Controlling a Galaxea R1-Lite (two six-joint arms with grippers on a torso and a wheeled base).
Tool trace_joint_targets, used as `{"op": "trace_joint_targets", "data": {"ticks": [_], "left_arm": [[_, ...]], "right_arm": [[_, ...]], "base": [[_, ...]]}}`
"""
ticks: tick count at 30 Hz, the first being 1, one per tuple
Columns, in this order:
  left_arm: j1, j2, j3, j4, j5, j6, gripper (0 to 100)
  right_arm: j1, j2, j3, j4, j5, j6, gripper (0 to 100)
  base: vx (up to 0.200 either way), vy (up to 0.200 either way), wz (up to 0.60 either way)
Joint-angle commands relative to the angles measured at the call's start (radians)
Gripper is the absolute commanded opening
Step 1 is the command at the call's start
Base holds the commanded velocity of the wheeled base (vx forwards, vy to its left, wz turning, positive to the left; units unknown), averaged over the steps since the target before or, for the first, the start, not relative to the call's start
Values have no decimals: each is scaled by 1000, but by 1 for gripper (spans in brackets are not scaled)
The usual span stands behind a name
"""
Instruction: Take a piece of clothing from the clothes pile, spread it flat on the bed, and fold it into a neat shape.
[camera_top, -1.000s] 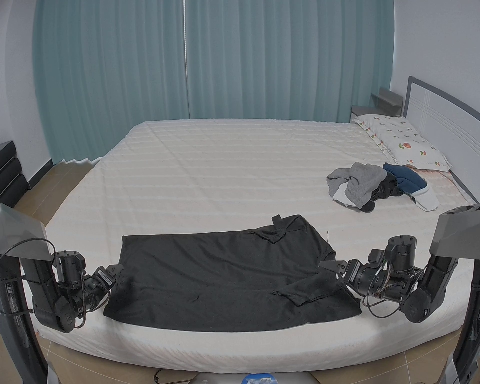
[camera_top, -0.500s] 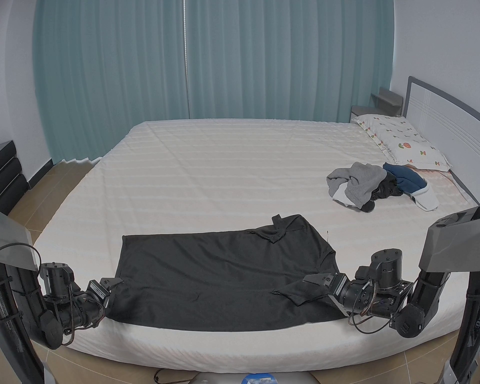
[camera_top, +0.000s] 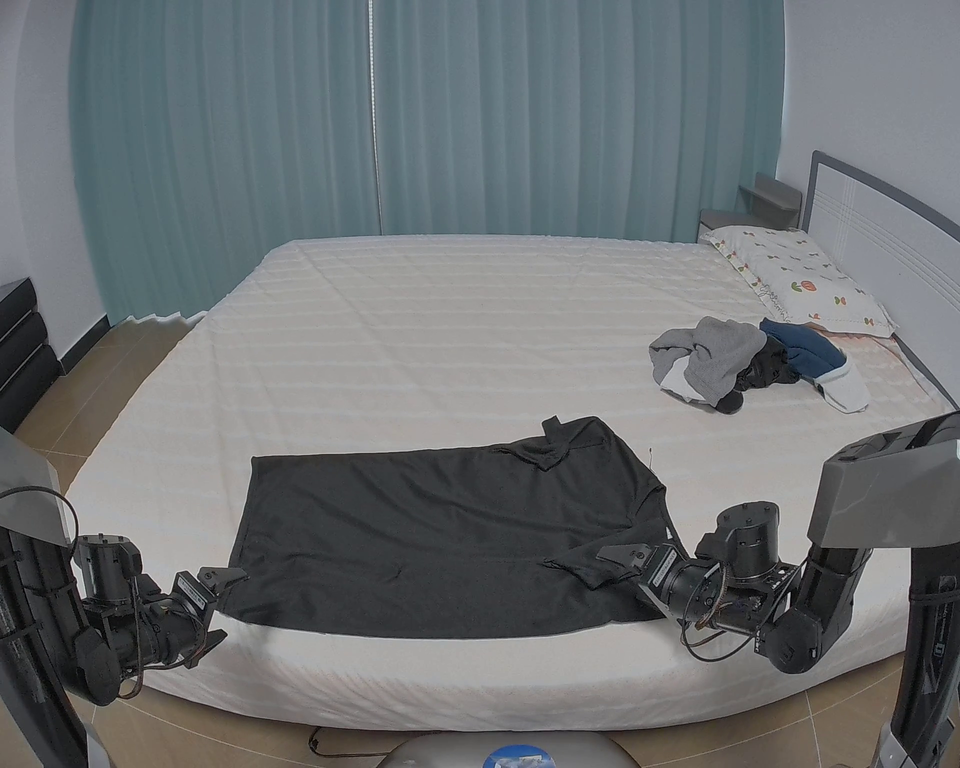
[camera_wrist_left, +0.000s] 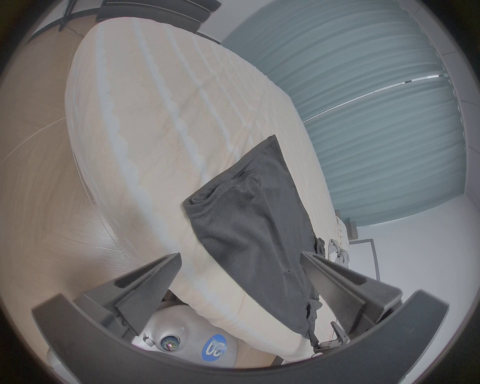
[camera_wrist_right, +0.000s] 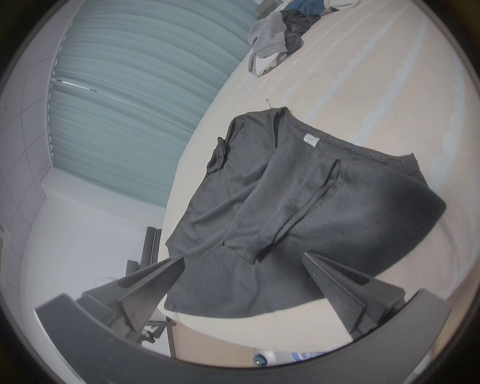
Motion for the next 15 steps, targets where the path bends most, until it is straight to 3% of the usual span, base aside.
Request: {"op": "trace_joint_targets", "data": {"ticks": [1, 10, 15], "left_arm": [[1, 8, 12, 1, 0, 3, 100], [1, 9, 10, 1, 0, 3, 100], [-1, 9, 10, 1, -1, 5, 100]], "right_arm": [[-1, 25, -47, 7, -12, 23, 100], [3, 35, -85, 11, -17, 29, 100], [11, 77, -100, 8, -66, 24, 100]], "base": [[0, 0, 0], [0, 0, 0], [0, 0, 0]]}}
